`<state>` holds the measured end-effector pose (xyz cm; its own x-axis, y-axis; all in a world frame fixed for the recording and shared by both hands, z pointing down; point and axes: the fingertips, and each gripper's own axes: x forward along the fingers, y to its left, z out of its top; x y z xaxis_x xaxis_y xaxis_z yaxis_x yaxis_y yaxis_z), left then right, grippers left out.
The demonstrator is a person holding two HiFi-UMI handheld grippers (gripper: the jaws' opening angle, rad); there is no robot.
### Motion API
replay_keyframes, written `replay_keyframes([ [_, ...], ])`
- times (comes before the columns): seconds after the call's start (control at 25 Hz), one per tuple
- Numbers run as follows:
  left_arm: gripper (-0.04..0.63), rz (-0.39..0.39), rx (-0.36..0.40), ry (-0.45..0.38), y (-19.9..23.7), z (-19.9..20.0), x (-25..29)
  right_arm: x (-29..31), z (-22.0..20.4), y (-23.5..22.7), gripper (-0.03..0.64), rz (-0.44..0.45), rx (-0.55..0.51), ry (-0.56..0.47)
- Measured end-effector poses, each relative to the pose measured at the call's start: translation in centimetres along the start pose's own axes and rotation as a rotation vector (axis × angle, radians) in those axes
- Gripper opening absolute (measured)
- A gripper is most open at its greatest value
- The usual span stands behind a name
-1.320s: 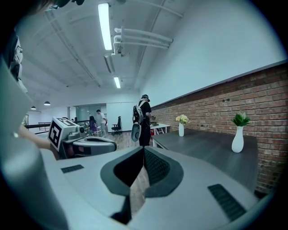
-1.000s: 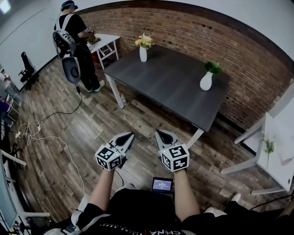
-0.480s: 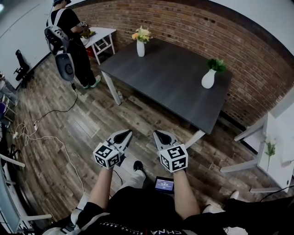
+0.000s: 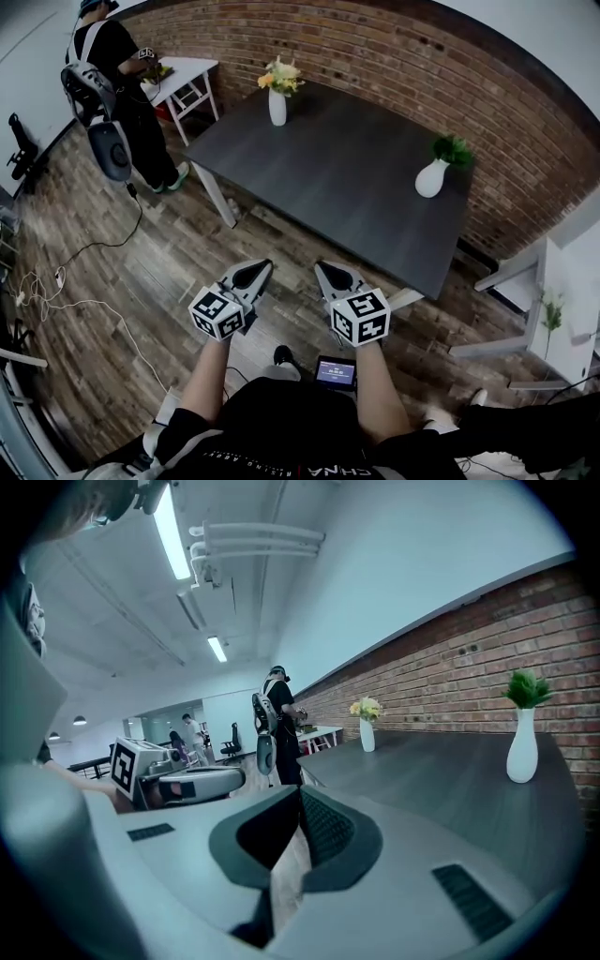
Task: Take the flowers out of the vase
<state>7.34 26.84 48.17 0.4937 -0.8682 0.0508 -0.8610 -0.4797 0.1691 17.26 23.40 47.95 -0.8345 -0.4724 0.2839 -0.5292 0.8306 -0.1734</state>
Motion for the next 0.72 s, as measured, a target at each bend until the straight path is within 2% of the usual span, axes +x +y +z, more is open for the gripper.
replay_keyframes([
  [0.36,0.003,-0.024,-0.003,0.035,7.1,0.3,1.6,6.8,2.3,-1.6,0.008,-0.033,0.015,0.007],
  [0.72,0.003,-0.018,-0.036,0.058,11.7,-0.4,2.7,11.5,3.4,-2.1,0.006,-0.007,0.013,0.009],
])
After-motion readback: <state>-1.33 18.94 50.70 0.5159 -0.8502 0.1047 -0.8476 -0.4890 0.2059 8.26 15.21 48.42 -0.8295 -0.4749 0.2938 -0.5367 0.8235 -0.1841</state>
